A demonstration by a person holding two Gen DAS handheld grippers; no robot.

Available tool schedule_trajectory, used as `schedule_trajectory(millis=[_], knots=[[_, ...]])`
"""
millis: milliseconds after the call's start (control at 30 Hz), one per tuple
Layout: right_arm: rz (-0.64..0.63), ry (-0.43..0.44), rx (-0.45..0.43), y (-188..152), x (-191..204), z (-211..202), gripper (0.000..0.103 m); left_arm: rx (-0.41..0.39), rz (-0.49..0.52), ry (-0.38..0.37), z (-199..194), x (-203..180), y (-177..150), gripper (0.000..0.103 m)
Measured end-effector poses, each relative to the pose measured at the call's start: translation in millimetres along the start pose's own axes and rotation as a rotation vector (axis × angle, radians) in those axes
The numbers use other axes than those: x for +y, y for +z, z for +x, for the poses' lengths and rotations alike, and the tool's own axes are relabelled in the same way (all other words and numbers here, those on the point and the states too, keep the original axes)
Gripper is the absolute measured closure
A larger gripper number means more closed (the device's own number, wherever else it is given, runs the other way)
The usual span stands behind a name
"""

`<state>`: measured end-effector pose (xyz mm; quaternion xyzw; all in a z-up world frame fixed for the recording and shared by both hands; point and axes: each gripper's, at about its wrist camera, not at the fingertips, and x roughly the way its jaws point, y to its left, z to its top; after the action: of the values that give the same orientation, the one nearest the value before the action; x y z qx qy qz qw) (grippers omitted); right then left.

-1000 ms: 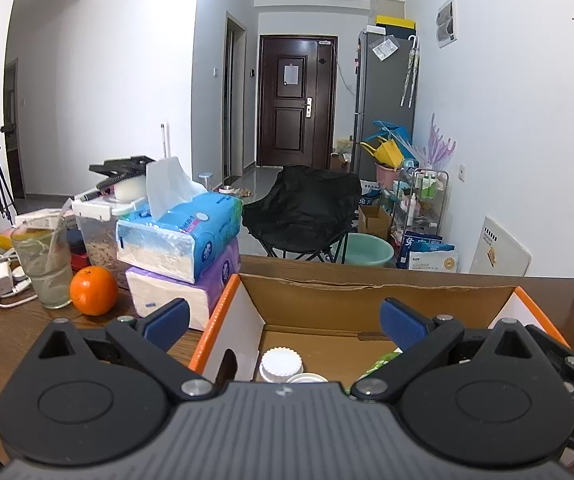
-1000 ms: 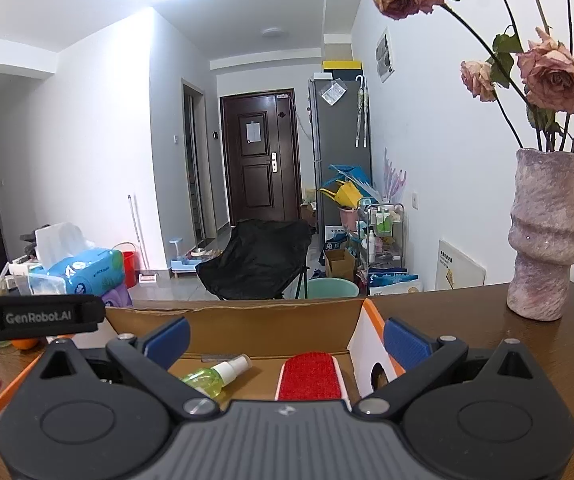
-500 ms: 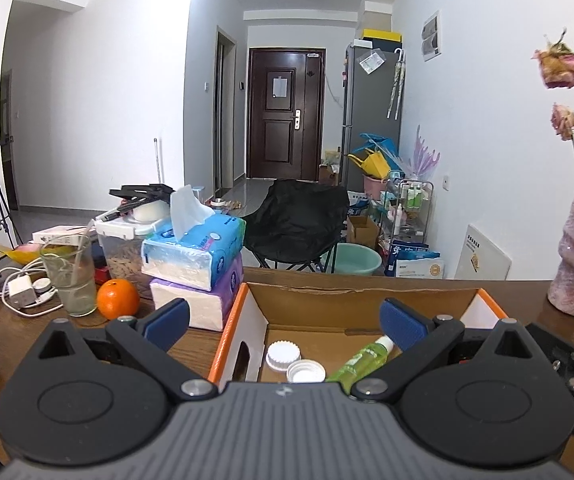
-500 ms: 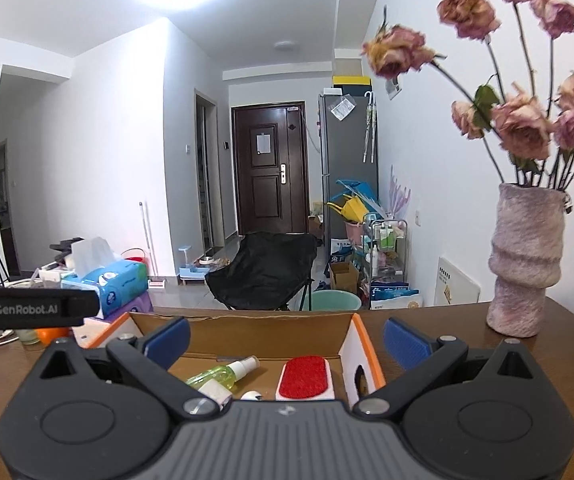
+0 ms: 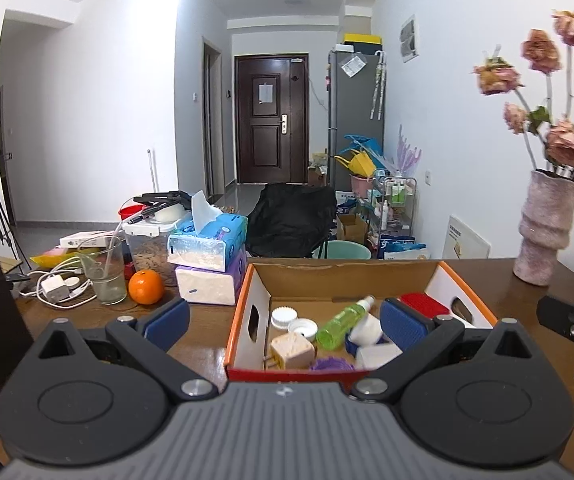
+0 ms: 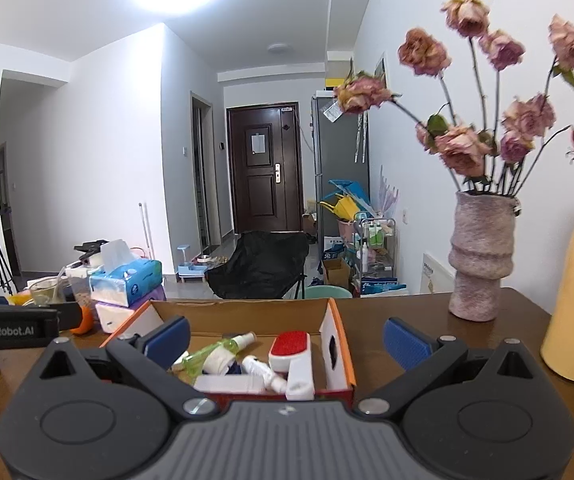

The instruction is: Organize rigid objects

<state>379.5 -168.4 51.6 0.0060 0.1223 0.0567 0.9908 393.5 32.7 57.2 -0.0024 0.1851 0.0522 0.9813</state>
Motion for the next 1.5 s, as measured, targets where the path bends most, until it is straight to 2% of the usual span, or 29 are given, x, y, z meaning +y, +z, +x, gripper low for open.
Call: schedule_trajectory(millis=[333, 567, 867, 1133, 1500], knots=[[-0.008, -0.016, 0.011, -22.9, -6.6, -86.7, 0.0, 0.016, 0.031, -0.039, -81.3, -7.6, -41.2, 0.0], [-0.01, -0.032, 0.009, -44.5, -9.3, -148.2, 0.0, -0.001, 0.047, -0.055, -138.6, -9.7, -63.6, 0.0], [-0.013, -0.042, 0.007, -70.5, -11.9, -213.4, 0.0, 0.0, 0.054, -0.066, -200.9, -11.9, -95.4, 0.0], [-0.037, -0.044, 0.022, -89.4, -6.9, -248.1, 0.0, -0.001, 0.055, -0.07, -237.1, -10.0, -116.8, 0.0], [-0.05, -0.044, 0.013, -95.8, -1.4, -270.0, 0.0, -0.011, 0.059, -0.073, -256.8, -8.2, -125.7, 0.0]])
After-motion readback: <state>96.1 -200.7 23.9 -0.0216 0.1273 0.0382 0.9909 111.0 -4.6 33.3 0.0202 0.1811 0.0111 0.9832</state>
